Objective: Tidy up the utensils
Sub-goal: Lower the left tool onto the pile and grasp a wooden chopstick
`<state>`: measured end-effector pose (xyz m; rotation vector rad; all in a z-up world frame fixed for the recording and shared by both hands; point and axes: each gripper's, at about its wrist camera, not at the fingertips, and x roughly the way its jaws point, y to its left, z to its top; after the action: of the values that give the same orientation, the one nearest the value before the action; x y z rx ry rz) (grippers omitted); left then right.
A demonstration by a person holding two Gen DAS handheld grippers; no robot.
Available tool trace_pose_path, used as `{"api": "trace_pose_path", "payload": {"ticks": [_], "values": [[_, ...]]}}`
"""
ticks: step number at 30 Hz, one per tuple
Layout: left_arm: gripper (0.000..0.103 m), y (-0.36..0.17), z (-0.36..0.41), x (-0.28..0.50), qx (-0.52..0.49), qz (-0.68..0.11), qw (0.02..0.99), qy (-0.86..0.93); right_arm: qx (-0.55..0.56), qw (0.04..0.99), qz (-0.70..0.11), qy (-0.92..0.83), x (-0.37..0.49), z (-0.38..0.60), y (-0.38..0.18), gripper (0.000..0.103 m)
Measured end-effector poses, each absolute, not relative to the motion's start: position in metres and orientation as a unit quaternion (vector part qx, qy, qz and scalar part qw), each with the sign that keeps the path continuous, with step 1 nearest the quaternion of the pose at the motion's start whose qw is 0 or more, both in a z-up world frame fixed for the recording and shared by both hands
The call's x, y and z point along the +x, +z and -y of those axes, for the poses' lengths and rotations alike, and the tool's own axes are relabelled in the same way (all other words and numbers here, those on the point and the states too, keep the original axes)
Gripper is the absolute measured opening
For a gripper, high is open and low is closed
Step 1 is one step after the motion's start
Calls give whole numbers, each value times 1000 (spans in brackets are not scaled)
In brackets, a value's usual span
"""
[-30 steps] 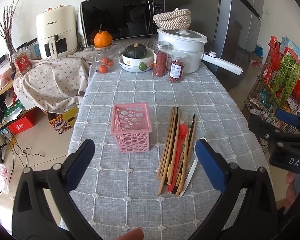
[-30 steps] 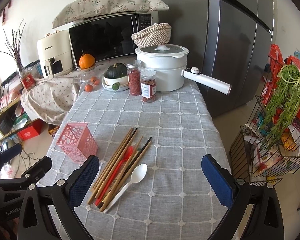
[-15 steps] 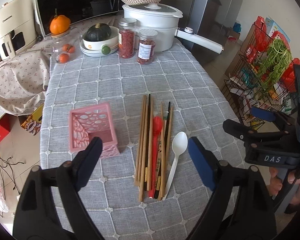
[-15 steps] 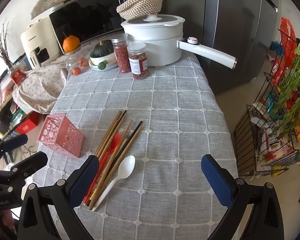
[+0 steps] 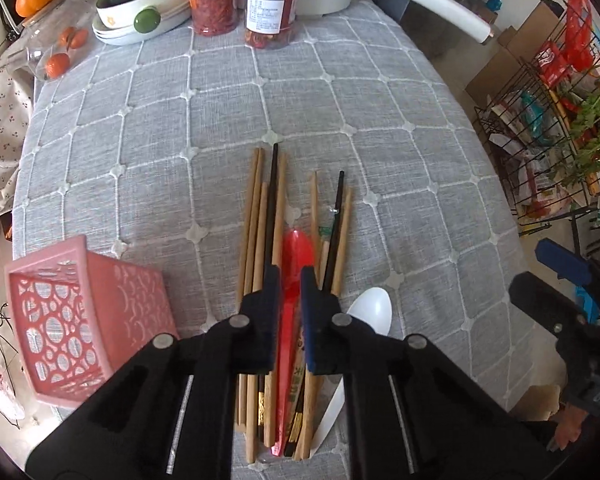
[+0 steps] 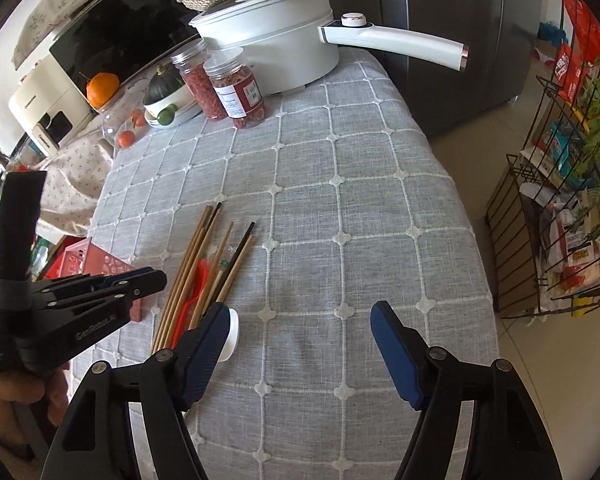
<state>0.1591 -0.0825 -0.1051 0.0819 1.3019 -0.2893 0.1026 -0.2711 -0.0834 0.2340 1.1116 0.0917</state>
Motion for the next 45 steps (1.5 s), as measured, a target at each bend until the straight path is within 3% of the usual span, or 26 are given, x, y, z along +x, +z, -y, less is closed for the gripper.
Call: {"api": "trace_pose_path", "payload": {"ticks": [10, 24, 36, 40, 45], "values": [[8, -136, 87, 177, 50, -635, 763, -113, 108, 839, -532, 44, 110, 275, -90, 74], [7, -133, 115, 175, 108, -648, 745, -115, 108, 834, -540, 42, 113, 272, -96, 74], [7, -141, 108, 171, 116, -664, 729, -122, 111, 836, -536, 39, 111, 273, -95, 74], [7, -146, 109, 169, 75, -678, 717, -142, 113, 837, -533, 38, 110, 273, -93, 74], [8, -153, 116, 170, 106, -660, 733, -124, 112, 838, -533, 42, 109, 271, -93, 74]]}}
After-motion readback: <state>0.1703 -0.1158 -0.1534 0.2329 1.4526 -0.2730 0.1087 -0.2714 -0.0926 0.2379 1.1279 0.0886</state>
